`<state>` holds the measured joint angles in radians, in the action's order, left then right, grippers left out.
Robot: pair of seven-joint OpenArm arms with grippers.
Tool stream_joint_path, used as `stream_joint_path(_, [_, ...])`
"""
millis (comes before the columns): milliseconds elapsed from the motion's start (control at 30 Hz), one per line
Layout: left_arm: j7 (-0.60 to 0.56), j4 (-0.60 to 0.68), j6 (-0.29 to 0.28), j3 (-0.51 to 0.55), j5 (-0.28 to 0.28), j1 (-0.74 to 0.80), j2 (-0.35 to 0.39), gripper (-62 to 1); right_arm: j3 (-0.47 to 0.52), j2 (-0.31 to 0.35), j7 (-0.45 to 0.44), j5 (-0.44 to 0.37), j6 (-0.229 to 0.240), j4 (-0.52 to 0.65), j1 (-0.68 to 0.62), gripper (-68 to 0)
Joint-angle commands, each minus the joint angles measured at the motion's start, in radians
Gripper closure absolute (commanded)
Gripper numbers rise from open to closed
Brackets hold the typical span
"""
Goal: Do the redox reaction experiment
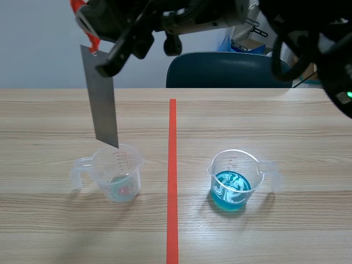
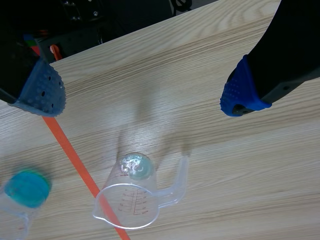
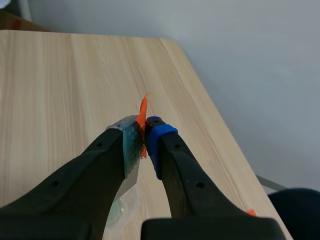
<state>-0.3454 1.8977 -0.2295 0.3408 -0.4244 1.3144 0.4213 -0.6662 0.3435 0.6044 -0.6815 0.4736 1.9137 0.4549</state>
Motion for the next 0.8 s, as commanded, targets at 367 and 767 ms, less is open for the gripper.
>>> stream_joint_path(367, [-0.015,0.019,-0.002,0.004,-0.005,0.002,-0.003,-62.3,0.211,0.241,-0.105,-0.065,0.048,0.077,-0.132,-0.8])
stream_joint_path(767, [-0.025,0.019,-0.002,0.004,-0.006,0.002,-0.003,-62.3,0.378,0.506,-0.208,-0.068,0.051,0.231,-0.345,-0.8])
